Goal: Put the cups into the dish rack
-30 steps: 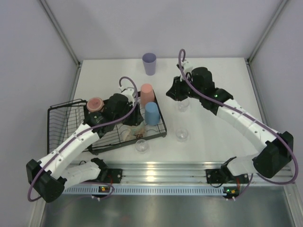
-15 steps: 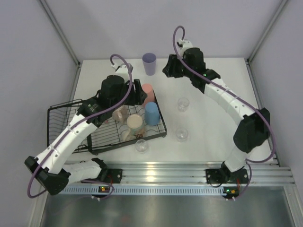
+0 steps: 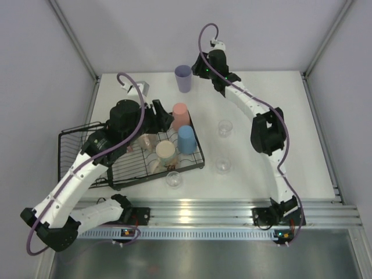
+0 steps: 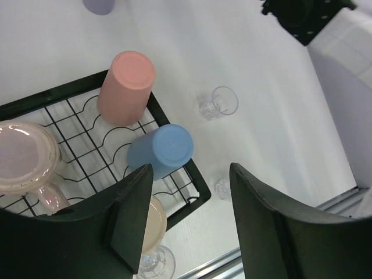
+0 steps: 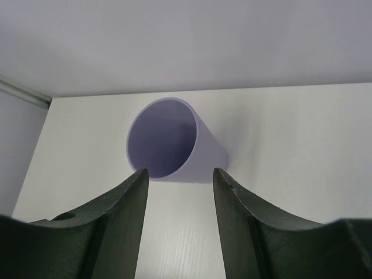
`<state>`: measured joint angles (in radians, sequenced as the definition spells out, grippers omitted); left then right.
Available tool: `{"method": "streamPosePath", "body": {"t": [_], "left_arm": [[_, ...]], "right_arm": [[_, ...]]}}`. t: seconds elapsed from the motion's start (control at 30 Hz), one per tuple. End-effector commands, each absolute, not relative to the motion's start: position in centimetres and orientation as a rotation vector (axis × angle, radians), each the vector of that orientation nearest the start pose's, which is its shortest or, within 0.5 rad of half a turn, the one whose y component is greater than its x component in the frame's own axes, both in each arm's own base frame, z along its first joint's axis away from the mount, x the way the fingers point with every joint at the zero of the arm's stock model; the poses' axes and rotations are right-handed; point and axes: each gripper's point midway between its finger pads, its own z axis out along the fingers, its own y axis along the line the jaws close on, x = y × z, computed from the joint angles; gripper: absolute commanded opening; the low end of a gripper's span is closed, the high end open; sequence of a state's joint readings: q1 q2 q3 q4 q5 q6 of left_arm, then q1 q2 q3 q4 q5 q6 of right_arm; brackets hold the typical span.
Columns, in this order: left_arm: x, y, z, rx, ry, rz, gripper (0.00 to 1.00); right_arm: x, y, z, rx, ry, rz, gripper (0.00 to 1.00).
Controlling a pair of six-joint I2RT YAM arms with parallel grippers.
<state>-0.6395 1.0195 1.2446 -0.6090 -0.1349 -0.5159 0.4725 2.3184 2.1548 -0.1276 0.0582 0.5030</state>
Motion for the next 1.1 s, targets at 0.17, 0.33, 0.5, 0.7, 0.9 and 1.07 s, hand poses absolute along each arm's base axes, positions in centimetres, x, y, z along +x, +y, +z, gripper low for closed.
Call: {"method": "streamPosePath", "body": {"t": [0.17,0.33,0.5,0.7,0.9,1.07], "left_arm": [[25.0,-19.4,32.7,0.041,1.984,-0.707,0.61],[24.6,-19.2,32.2,0.050,1.988,-0.706,0.61],[24.3,-18.6,31.5,0.045,1.990,-0.681,0.61],[24.1,-18.1,31.3,0.040,1.983,-0.667,0.61],[23.9,-17.8,31.7,0.036,1.967,-0.669,0.61],[23.7,-17.6,31.5,0.020,1.967,-0.669,0.61]], "right_arm": [[64.1,33.5,24.2,0.197,1.695,0.723,0.49],[65.0,34.1,21.6,0.218,1.706,0.727,0.49],[65.5,35.0,20.8,0.200,1.701,0.746,0.48],[65.2,35.1,19.2,0.185,1.751,0.703,0.42],[63.9,35.7,17.6,0.094,1.846,0.705,0.29],[63.0,35.1,16.2,0.068,1.910,0.664,0.25]]}}
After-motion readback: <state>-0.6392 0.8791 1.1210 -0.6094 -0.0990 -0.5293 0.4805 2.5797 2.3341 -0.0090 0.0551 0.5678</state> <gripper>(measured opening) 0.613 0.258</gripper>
